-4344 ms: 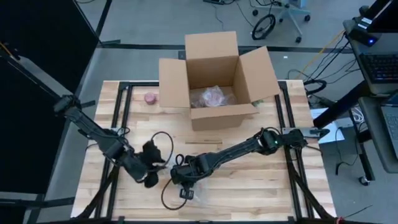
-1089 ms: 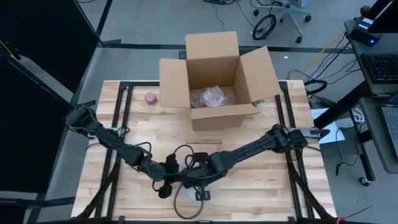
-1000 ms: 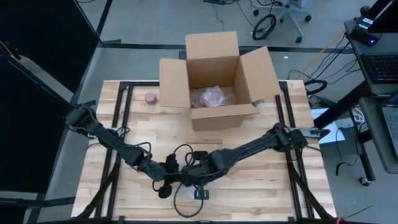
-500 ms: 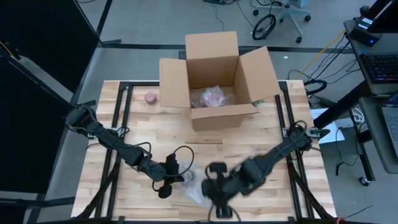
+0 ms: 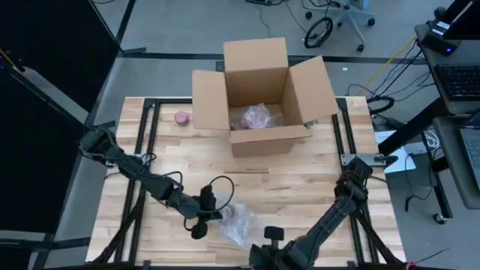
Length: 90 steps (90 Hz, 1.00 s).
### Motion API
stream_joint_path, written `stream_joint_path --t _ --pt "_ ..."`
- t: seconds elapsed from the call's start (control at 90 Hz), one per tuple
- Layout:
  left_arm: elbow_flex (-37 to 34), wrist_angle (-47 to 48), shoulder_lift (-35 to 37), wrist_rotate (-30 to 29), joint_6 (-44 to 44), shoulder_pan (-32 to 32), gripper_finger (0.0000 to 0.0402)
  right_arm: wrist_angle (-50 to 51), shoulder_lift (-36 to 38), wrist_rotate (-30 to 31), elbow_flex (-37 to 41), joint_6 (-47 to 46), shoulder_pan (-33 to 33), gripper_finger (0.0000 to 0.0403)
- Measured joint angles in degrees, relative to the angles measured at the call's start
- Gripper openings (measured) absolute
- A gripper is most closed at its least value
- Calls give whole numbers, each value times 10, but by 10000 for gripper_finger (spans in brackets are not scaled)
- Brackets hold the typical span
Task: Wrap mug
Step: Wrap the orange cup with the bubble wrap
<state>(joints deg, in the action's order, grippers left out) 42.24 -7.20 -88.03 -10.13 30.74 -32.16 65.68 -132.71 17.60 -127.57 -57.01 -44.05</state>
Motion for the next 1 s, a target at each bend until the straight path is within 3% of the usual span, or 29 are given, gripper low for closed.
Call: stream_joint_path --t 0.144,0.322,0.5,0.644,0.789,1.0 --pt "0 -1 0 0 0 0 0 -67 -3 74 1 -39 -15 20" --pt "0 -5 0 0 0 2 0 -65 -27 167 2 -69 -19 99" --pt "0 -11 0 5 0 7 0 -78 -58 187 0 -99 -13 178" --pt "0 -12 0 9 0 10 0 -89 -99 176 2 -90 -8 208" --pt "0 -14 0 9 -1 10 0 -75 -108 170 2 -125 10 176" --pt "0 -13 0 11 -1 10 0 -21 -52 170 0 -74 29 19"
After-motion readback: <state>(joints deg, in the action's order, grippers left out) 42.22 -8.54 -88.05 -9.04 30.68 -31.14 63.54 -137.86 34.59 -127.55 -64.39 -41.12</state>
